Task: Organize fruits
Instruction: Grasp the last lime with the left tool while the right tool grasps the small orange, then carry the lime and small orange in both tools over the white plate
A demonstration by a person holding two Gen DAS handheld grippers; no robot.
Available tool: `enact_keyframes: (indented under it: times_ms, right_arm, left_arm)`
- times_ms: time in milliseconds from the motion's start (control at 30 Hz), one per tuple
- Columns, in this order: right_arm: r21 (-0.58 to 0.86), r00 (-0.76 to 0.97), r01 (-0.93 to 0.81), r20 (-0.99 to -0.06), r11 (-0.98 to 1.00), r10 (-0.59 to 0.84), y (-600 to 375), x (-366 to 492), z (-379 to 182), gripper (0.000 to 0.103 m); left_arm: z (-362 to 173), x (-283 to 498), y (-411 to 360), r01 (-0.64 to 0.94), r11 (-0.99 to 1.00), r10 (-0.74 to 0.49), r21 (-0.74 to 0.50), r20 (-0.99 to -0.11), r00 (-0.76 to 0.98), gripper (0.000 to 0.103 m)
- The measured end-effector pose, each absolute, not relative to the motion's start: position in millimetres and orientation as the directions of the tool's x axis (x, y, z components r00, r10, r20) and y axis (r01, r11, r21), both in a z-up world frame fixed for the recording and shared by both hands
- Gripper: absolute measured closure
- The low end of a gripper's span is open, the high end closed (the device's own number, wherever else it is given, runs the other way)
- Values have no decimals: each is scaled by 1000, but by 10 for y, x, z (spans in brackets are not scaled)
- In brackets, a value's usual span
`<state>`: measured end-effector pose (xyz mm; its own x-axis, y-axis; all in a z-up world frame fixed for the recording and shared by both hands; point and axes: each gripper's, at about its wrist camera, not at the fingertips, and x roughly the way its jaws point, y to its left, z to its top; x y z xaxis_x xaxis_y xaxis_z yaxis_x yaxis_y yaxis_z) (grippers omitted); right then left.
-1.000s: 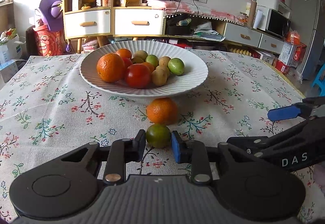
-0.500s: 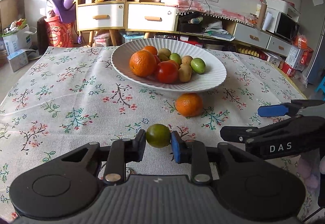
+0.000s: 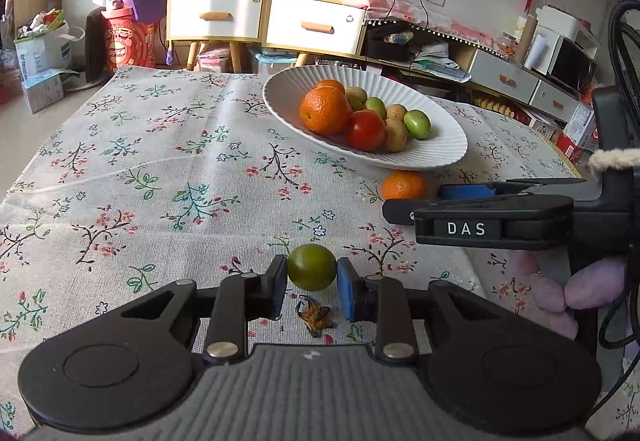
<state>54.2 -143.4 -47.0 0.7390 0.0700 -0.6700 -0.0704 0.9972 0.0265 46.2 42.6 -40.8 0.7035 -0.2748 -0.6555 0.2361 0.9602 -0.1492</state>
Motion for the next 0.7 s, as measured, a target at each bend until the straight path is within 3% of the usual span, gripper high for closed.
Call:
enact_keyframes:
  times_ms: [200,700]
  right_arm:
    - [53,735,-88,-670,995,101,-1398,601,-444,71]
    - [79,711,-88,-693,993,118,-1425,495,-336,72]
  left_arm:
    - [-398,448,492,233,958,-286,-169,-655,699,75]
    - [-344,443,489,244,953,-302,-180,-647,700,75]
